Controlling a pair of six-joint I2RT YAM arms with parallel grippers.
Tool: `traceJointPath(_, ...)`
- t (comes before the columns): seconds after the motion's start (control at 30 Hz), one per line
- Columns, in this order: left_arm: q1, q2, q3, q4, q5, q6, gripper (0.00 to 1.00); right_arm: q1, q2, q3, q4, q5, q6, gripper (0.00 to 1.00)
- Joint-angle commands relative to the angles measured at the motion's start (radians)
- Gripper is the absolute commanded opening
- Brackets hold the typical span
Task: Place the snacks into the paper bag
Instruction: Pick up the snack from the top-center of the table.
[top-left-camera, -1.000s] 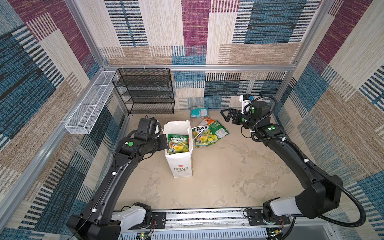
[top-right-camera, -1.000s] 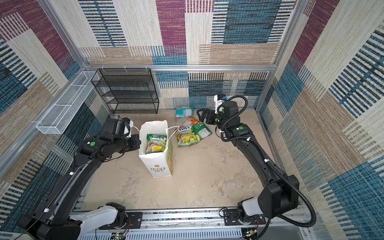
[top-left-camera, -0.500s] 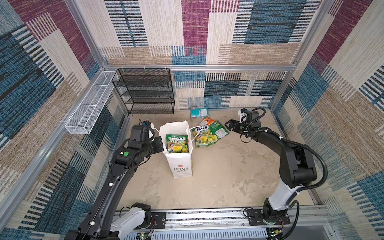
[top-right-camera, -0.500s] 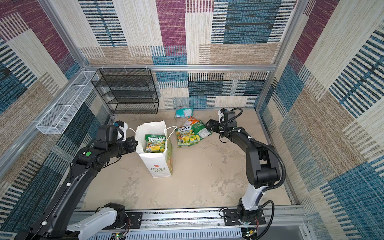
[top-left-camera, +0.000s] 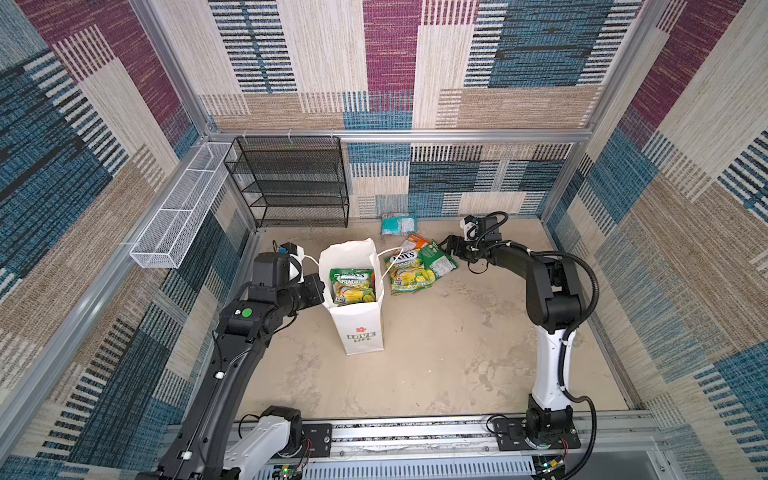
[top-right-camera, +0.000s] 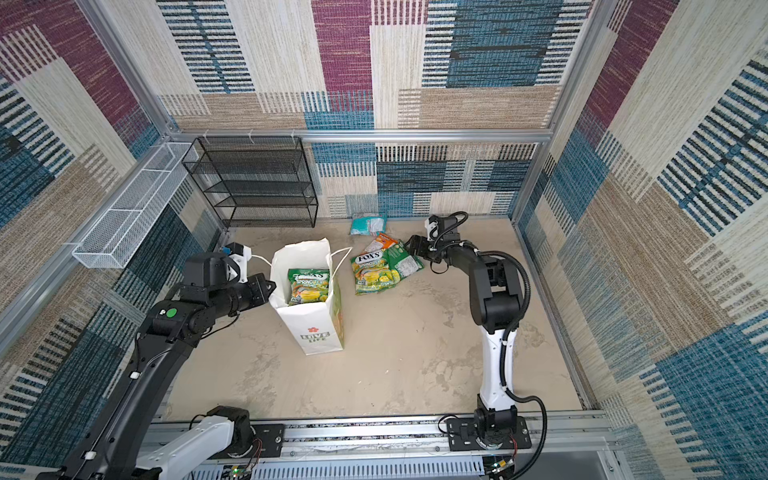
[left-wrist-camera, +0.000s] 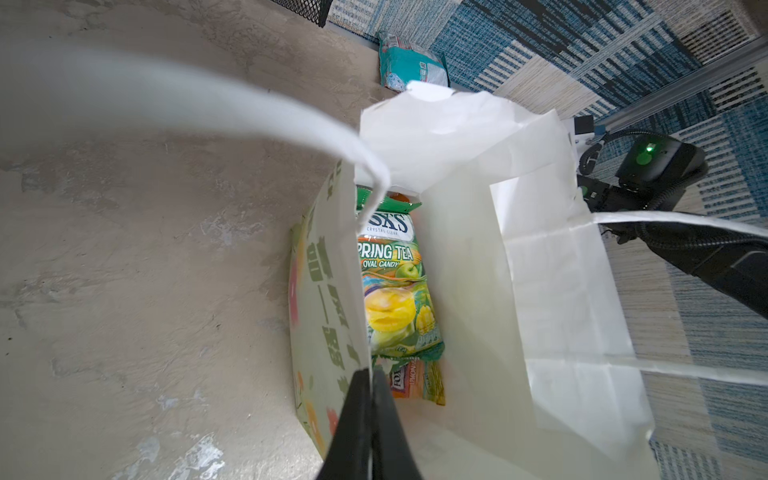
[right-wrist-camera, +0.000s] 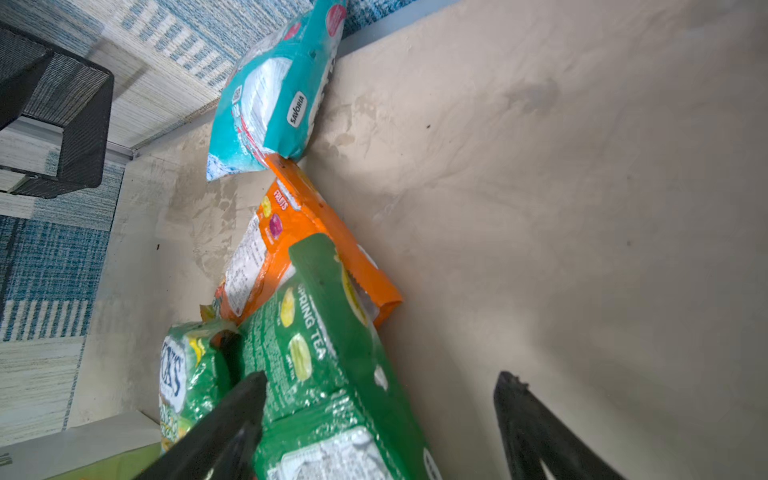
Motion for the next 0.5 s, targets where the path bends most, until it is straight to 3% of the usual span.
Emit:
traceJointPath(0.0,0.004,-0.001,-0.001,0.082,0.017,0.004,0.0,0.0,0.045,0.057,-0.063,-0.062,-0.029,0.86)
traceJointPath(0.17,0.009,0.005,-0.005,0.087,0.032,0.0,0.0,0.001,0.079,0.065,-0.078,-0.134,-0.039,0.78)
traceJointPath(0.33,0.014,0.013,-0.004,0.084,0.04,-0.004,0.0,0.002,0.03,-0.055,-0.003,-0.195,-0.02,0.68)
traceJointPath(0.47,0.016,0.013,-0.007,0.087,0.05,-0.003,0.0,0.002,-0.007,-0.128,0.047,-0.232,-0.012,0.52)
